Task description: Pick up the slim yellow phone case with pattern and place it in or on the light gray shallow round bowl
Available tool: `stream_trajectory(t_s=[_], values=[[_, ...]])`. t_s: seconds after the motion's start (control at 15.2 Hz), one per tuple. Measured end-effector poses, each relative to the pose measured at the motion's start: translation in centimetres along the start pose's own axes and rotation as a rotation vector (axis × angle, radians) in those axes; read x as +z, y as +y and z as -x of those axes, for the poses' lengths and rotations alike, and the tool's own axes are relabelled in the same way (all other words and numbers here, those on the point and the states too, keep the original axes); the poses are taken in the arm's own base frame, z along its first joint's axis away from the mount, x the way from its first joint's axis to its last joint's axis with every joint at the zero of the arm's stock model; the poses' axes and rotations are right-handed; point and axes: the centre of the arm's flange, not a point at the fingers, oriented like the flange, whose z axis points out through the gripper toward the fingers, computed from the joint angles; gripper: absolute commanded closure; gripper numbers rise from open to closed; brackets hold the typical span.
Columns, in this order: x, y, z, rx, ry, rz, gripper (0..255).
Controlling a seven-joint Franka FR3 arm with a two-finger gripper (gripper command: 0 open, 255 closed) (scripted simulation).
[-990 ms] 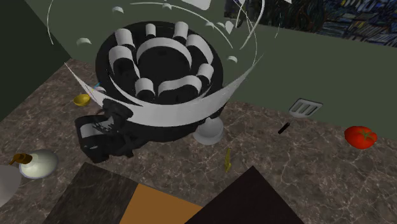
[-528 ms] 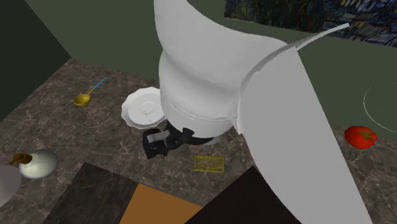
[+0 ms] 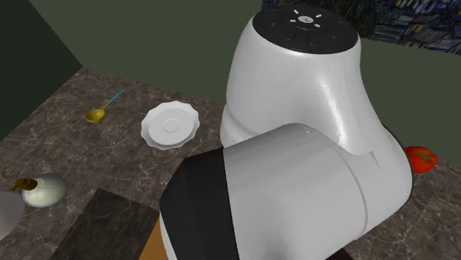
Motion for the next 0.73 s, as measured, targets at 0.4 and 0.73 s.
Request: stream_trajectory(t_s=[0.4, 0.73], values=[[6.3, 3.5, -0.2, 0.010, -0.025, 0.030, 0], [12.1, 7.1, -0.1, 0.019, -0.047, 0.054, 0]])
